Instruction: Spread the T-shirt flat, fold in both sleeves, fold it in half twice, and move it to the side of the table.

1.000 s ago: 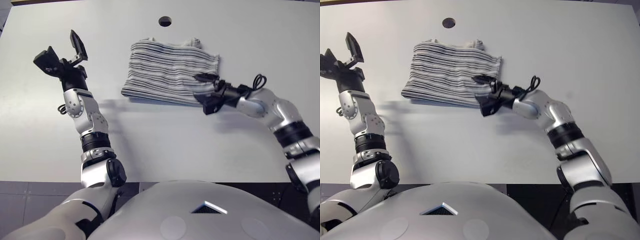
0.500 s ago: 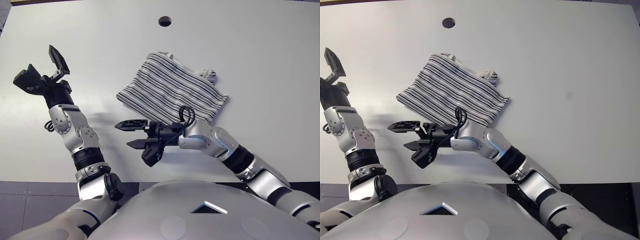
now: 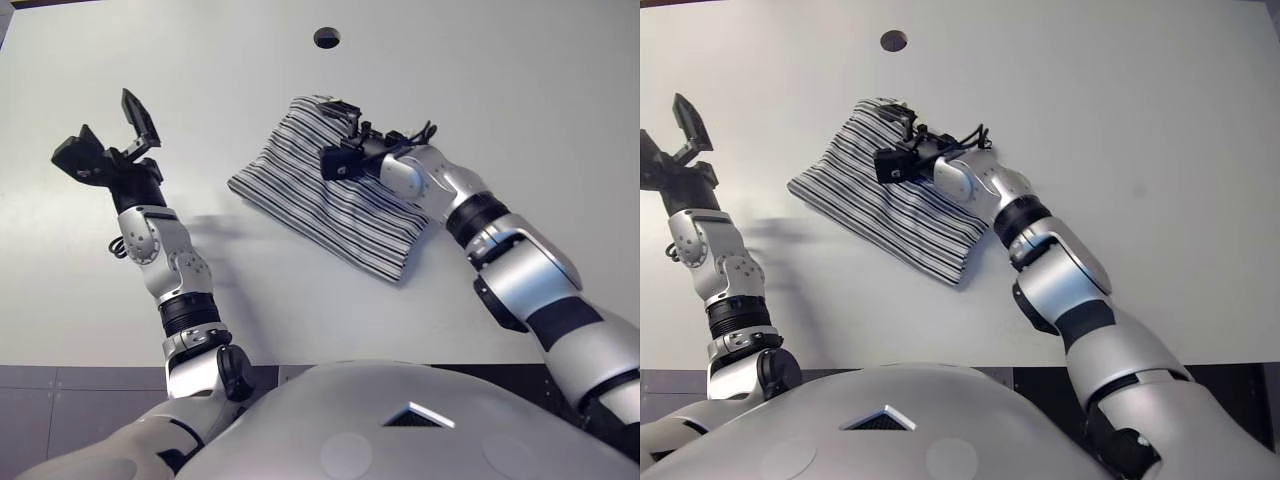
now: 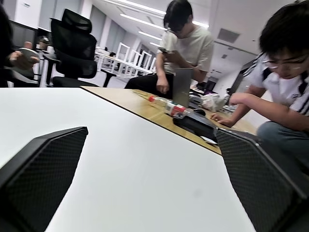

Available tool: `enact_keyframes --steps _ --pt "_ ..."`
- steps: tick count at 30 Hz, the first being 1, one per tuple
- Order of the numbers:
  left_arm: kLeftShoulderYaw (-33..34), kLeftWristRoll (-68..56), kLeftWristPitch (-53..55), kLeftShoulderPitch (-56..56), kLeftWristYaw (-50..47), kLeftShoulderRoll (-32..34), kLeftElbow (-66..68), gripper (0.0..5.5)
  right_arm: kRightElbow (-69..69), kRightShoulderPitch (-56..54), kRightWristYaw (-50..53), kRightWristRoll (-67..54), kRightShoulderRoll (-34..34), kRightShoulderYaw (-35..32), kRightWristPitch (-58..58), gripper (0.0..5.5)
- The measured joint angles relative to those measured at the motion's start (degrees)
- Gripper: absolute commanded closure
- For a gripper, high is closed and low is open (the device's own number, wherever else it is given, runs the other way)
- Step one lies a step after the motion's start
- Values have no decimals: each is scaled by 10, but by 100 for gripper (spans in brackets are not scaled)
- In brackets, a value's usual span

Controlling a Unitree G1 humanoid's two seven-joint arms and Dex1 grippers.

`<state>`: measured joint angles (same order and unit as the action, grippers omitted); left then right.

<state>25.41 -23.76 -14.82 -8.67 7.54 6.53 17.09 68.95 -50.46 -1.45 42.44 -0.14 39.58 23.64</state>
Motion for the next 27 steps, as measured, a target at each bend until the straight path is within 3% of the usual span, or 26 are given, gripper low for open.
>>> enact_keyframes --steps 4,12,18,23,27 --pt "-11 3 -1 -4 0 -8 -6 61 54 -17 32 -10 10 -17 -27 149" --pt "-17 4 9 -1 0 -7 -18 61 48 51 95 -95 -151 -127 -36 149" --pt "-21 4 15 -1 0 -3 -21 61 -2 96 118 -111 -184 -148 4 149" --pt "-23 4 20 -1 1 -2 -21 61 -280 187 119 -98 -261 -169 35 149" --pt "-29 4 28 1 3 0 -32 61 -490 314 -4 -41 -365 -144 28 149"
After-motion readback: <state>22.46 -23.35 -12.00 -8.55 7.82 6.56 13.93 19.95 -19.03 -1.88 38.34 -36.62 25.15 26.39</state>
